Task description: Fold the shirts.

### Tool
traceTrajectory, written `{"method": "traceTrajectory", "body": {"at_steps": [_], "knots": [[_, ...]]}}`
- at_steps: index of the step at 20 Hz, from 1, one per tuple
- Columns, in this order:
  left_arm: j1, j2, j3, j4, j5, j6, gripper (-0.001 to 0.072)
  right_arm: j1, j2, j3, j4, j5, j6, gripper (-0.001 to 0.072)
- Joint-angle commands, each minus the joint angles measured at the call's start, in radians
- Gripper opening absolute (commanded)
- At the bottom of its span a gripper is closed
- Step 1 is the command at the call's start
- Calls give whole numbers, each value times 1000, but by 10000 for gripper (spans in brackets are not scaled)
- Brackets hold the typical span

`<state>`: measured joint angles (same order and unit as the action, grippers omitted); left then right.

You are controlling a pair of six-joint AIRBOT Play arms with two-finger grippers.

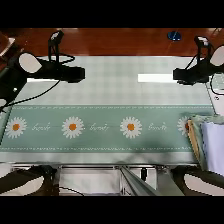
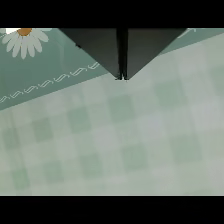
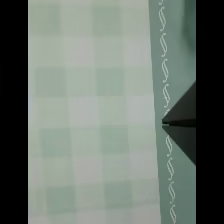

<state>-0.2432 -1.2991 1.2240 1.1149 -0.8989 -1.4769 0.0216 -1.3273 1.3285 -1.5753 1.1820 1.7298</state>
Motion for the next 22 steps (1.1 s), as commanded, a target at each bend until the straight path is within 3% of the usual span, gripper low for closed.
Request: {"method": "traceTrajectory", "body": {"at_steps": [1,22], "knots": [[13,-14,-13,11,-19,3,27,24,-35,-11,-58,3,34,16],[12,-19,-13,11,-18,3,27,24,-34,-11,-57,22,35,16]]}}
